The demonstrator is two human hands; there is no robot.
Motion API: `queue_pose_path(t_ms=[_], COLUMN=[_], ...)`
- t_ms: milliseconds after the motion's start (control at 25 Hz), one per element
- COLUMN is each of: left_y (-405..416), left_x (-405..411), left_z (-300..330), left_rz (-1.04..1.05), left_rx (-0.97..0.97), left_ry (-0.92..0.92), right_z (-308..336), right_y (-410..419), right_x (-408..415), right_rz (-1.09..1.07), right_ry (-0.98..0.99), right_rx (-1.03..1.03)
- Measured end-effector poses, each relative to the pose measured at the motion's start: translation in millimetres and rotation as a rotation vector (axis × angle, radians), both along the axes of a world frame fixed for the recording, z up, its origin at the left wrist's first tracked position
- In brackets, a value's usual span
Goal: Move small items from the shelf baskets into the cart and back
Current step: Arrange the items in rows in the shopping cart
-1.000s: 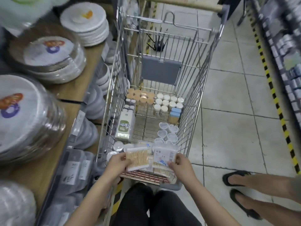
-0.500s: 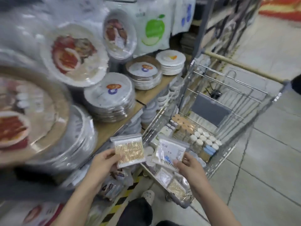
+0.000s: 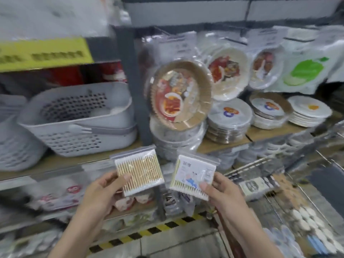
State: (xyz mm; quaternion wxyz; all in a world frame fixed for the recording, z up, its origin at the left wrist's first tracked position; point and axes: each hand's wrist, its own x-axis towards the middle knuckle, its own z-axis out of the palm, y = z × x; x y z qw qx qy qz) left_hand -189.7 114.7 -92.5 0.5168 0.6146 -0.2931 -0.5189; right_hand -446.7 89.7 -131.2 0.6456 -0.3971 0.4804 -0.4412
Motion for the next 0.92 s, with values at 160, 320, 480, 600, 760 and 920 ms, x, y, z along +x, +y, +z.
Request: queue_pose_path(t_ms=[160,320,480,600,760,920], left_y=[20.5,34.4,39.6,30.9,10.5,-11.4], left_x=[55.4,125.5,193.2,226.4,243.9,238.4], left_z=[15.4,38.3,53.4,61.2,73.8,88.5], left_rz=[0.062,0.138,0.119,0.106,0.002,-0.136], left_rx=[-0.009,-0.058,-0.137,-0.195,-0.244,-0.319], left_ry=[0.025,-0.019,-0.077,-0.107,-0.128,-0.189], right_z=[26.3,49.9,63.2,64.7,78.9,108.6], right_y=[-2.3,-7.2,-10.9,-15.3,-22.2,-37.1], right_x=[56.8,135.4,200.3,227.4,247.8,263.3], right_rz=[0.107,0.214,0.240,0.192,0.163,0.224], right_ry=[-0.070,-0.088,-0.122,-0.137,-0.141,-0.046], right_rx=[-0.037,-0.061,-0.096,-0.111,-0.154,-0.275])
